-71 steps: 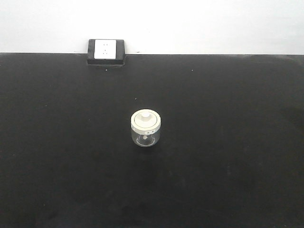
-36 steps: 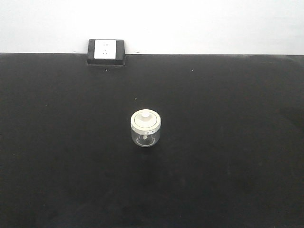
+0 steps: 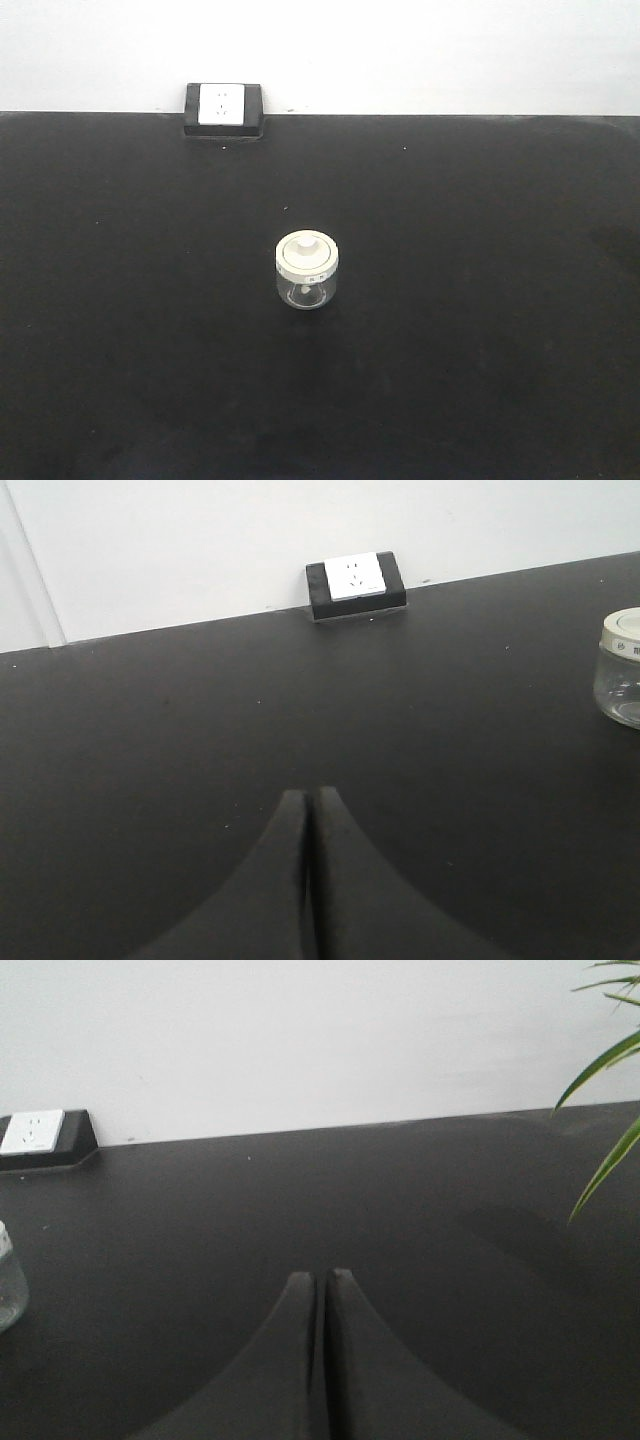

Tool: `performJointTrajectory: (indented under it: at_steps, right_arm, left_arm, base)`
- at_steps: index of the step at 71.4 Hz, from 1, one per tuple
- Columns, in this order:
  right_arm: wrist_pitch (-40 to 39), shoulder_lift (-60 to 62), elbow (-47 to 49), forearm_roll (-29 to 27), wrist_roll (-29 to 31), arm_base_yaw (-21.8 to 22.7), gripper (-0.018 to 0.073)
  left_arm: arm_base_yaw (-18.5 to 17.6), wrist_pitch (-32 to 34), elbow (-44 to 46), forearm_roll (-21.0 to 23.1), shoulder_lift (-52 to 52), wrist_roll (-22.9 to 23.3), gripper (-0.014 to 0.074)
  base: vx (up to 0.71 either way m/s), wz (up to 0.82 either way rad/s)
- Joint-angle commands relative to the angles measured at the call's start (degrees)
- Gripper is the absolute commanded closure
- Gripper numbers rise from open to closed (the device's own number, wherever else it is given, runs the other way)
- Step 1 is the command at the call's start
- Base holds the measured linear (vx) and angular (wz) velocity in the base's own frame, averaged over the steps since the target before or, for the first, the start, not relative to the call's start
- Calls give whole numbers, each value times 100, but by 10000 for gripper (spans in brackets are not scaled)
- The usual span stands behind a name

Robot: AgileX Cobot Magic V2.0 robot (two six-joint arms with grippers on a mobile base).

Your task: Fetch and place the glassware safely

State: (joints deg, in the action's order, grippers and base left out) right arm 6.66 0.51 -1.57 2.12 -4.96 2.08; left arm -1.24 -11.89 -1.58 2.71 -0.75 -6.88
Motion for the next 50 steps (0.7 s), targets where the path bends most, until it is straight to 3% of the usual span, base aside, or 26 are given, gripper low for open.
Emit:
performJointTrajectory:
  at_steps: [1, 50]
  right_arm:
    - [-456, 72, -104, 4, 61, 36, 560]
    - [-445, 77, -106, 4, 104, 36, 560]
  left_arm:
    - [-19, 428, -167, 37, -66, 55, 603]
    - [-19, 428, -167, 37, -66, 55, 603]
  base:
    - [0, 0]
    - [0, 0]
